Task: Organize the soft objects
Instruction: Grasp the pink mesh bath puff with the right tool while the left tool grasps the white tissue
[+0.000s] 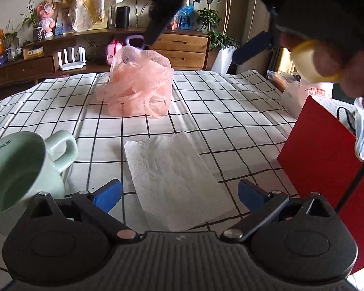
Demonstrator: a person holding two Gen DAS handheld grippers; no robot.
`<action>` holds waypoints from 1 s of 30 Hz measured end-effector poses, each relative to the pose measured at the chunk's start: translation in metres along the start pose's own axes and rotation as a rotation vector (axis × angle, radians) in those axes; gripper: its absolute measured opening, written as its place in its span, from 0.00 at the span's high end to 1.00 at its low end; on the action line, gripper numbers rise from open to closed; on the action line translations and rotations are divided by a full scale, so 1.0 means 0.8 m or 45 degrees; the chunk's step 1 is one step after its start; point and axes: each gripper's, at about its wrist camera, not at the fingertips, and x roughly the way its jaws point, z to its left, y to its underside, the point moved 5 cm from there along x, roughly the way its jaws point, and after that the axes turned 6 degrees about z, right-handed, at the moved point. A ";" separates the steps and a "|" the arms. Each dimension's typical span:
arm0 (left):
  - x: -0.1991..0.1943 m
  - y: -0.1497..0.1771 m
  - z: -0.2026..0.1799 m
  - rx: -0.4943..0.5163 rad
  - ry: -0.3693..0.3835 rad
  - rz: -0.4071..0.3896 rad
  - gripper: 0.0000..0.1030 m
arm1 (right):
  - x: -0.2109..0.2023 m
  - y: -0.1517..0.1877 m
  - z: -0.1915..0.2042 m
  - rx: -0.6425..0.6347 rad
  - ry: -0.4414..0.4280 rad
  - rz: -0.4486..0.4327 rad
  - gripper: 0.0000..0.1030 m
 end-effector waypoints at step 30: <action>0.028 0.004 0.002 0.046 -0.022 -0.062 0.89 | 0.136 -0.049 0.015 -0.053 -0.009 0.070 0.44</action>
